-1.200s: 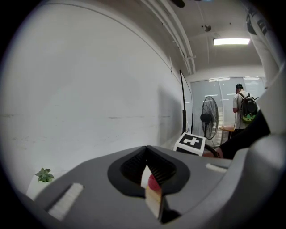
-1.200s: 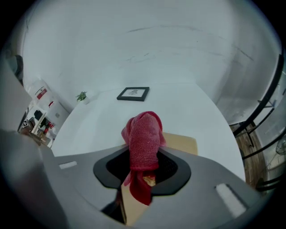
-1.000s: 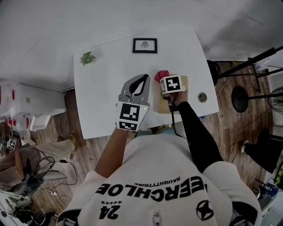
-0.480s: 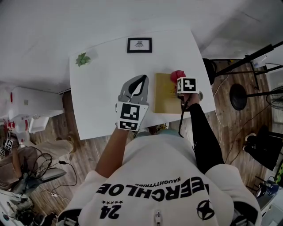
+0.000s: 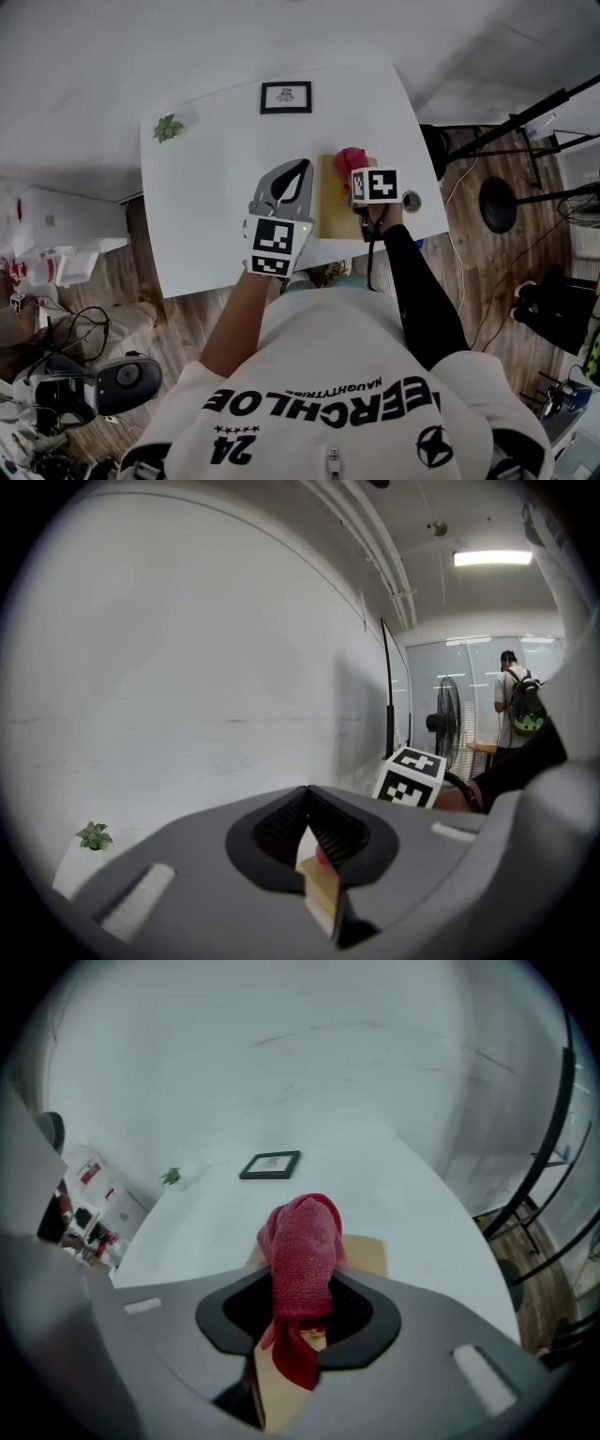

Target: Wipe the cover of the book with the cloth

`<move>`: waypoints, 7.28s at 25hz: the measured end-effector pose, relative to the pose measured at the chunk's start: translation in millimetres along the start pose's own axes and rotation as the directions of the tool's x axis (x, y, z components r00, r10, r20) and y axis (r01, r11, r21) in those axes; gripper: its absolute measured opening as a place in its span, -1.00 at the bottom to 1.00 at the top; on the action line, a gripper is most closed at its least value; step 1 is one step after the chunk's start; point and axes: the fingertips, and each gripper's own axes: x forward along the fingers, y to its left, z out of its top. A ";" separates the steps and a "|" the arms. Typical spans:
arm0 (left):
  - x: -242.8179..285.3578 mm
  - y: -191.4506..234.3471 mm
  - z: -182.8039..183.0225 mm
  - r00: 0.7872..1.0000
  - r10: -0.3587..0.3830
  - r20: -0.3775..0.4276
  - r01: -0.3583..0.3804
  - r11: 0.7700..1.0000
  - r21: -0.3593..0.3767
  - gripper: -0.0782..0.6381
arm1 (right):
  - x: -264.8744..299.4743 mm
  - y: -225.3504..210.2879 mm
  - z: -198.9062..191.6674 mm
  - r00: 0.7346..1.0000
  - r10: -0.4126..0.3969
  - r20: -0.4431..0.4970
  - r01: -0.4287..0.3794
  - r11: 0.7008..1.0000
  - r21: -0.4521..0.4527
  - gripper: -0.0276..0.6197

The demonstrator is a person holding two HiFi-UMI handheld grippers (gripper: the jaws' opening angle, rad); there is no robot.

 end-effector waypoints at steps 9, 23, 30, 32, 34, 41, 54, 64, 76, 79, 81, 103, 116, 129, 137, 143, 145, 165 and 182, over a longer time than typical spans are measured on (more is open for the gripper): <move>-13.3 2.1 -4.8 1.000 0.019 -0.006 -0.019 1.000 -0.003 -0.64 | 23.1 69.8 -36.6 0.994 0.070 -0.089 -0.085 0.979 -0.186 -0.58; -13.5 -14.9 -5.9 0.999 -0.047 -0.014 0.047 0.999 0.016 -0.64 | -7.6 -39.3 -51.1 0.991 -0.128 -0.043 0.127 0.991 -0.036 -0.58; -15.1 -24.5 -6.8 0.998 -0.065 -0.011 0.065 0.998 0.016 -0.64 | -19.9 -53.5 -55.7 0.989 -0.147 -0.022 0.147 0.988 0.036 -0.58; -17.1 -24.4 -6.3 0.998 -0.063 -0.007 0.063 0.998 0.014 -0.64 | -22.2 -30.7 -50.1 0.996 -0.088 -0.006 0.088 0.996 0.026 -0.58; -19.0 -21.5 -6.6 0.998 -0.054 -0.006 0.055 0.998 0.013 -0.64 | -21.6 -1.8 -43.4 1.000 -0.021 0.008 0.021 1.000 -0.002 -0.58; -24.0 -12.4 -9.9 1.000 -0.023 -0.015 0.023 1.000 0.005 -0.64 | -1.0 70.3 -64.6 0.992 0.080 -0.100 -0.092 0.988 -0.126 -0.58; -18.9 -19.8 -12.8 0.999 -0.041 -0.027 0.041 0.999 0.015 -0.64 | -8.3 32.7 -75.3 0.996 0.034 -0.079 -0.046 0.986 -0.158 -0.58; -10.0 -36.5 -9.7 0.996 -0.087 -0.028 0.087 0.996 0.028 -0.64 | -26.3 -48.3 -88.6 0.997 -0.038 -0.072 0.044 0.996 0.080 -0.58; -24.9 -17.6 -19.9 0.997 -0.054 -0.046 0.055 0.998 0.023 -0.64 | -30.3 34.1 -64.5 0.996 0.073 -0.042 -0.074 0.997 -0.037 -0.58; -27.4 -16.3 -18.8 0.998 -0.051 -0.043 0.052 0.998 0.025 -0.64 | -15.4 75.5 -78.9 0.988 0.111 -0.110 -0.126 0.983 -0.133 -0.58; -29.5 -12.8 -19.6 0.998 -0.045 -0.045 0.046 0.999 0.024 -0.64 | -6.6 84.1 -91.0 0.985 0.099 -0.139 -0.123 0.977 -0.177 -0.58; -4.3 -33.0 -11.8 0.989 -0.147 -0.026 0.148 0.989 0.026 -0.64 | -34.5 -11.4 -104.7 0.993 -0.042 -0.114 0.037 0.998 -0.045 -0.59; -11.6 -32.5 -14.3 0.990 -0.138 -0.040 0.140 0.990 0.035 -0.64 | -38.8 14.5 -63.6 0.998 -0.026 -0.056 0.018 0.991 -0.131 -0.58; -25.1 -13.8 -23.2 0.997 -0.054 -0.060 0.057 0.998 0.034 -0.64 | 1.8 57.1 -65.7 0.993 0.036 -0.108 -0.064 0.961 -0.270 -0.59; -13.0 -32.3 -20.6 0.995 -0.081 -0.059 0.083 0.996 0.036 -0.64 | -21.3 -24.5 -77.4 0.996 -0.045 -0.072 0.035 0.991 -0.130 -0.59; -2.5 -48.5 -20.0 0.992 -0.113 -0.061 0.115 0.992 0.045 -0.64 | -26.2 -45.6 -83.3 0.998 -0.041 -0.045 0.038 0.998 -0.057 -0.58; -0.4 -50.8 -18.4 0.992 -0.116 -0.059 0.119 0.992 0.050 -0.64 | -26.1 -45.0 -83.3 1.000 -0.025 -0.014 0.024 0.998 -0.054 -0.58; -34.7 6.7 74.4 0.994 0.050 0.098 -0.061 0.992 0.112 -0.64 | -225.6 6.0 70.6 0.642 0.078 0.763 0.187 0.949 -0.255 -0.59; -67.0 1.1 89.9 0.986 0.028 0.165 -0.050 0.990 0.135 -0.64 | -265.0 28.7 48.0 0.594 0.048 0.803 0.246 0.940 -0.238 -0.59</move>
